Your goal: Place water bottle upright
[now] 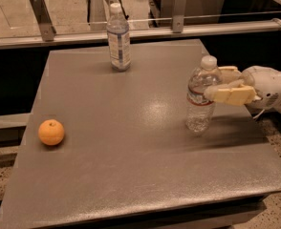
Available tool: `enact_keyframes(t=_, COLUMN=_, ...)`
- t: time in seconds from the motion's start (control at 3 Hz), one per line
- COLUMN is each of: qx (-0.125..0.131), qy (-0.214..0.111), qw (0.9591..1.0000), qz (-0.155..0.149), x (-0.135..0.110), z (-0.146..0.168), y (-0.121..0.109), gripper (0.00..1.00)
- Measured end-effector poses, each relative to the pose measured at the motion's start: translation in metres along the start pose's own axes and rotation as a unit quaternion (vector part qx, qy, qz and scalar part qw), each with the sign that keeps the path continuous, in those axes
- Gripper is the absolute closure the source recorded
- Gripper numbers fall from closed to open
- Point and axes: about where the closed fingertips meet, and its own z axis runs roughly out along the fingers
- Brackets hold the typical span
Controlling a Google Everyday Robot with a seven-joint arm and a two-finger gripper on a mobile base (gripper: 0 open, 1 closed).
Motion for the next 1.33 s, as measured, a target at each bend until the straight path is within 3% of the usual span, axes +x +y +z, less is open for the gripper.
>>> enact_keyframes(t=1.0, qx=-0.014, qy=0.000, qw=0.9999, qz=-0.006, x=0.0108, z=-0.0045, y=0.0034, gripper=0.13)
enact_keyframes(t=1.33, qx=-0.012, qy=0.003, qw=0.9999, qz=-0.006, x=0.0125, z=-0.0064, y=0.0037, gripper=0.00)
